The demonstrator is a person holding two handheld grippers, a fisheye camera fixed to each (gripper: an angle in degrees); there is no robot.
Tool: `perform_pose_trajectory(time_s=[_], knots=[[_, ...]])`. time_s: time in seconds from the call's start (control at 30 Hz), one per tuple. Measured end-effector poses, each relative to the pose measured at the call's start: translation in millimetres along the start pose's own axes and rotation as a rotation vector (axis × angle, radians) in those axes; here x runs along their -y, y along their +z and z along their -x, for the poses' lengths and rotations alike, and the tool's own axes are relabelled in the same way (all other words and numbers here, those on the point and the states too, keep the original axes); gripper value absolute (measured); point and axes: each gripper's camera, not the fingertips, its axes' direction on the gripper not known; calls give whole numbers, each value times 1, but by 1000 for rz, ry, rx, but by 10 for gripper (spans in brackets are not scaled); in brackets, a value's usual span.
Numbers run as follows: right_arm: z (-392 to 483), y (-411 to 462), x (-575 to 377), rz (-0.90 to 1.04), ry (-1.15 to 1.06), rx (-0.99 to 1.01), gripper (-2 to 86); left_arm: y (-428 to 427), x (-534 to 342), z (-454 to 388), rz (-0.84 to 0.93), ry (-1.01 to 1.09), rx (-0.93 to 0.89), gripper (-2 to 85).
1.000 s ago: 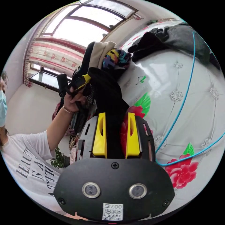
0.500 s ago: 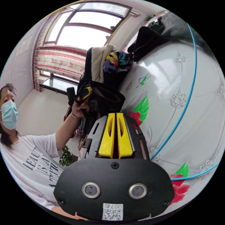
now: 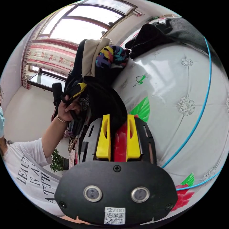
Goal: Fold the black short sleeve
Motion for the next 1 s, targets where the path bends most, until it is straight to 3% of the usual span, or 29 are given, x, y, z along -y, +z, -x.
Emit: perform_pose_trajectory(time_s=[0.13, 0.37, 0.6, 0.77, 1.0], knots=[[19, -20, 4, -73, -43, -61, 6, -3, -6, 3, 2, -8, 0, -10], [88, -97, -3, -202, -329, -163, 4, -25, -21, 2, -55, 43, -54, -10], [80, -3, 8, 28, -177, -138, 56, -35, -35, 5, -73, 5, -74, -10], [90, 41, 16, 73, -151, -172, 36, -41, -39, 8, -61, -15, -65, -10], [141, -13, 5, -83, -257, -198, 2, -46, -47, 9, -76, -32, -75, -10]])
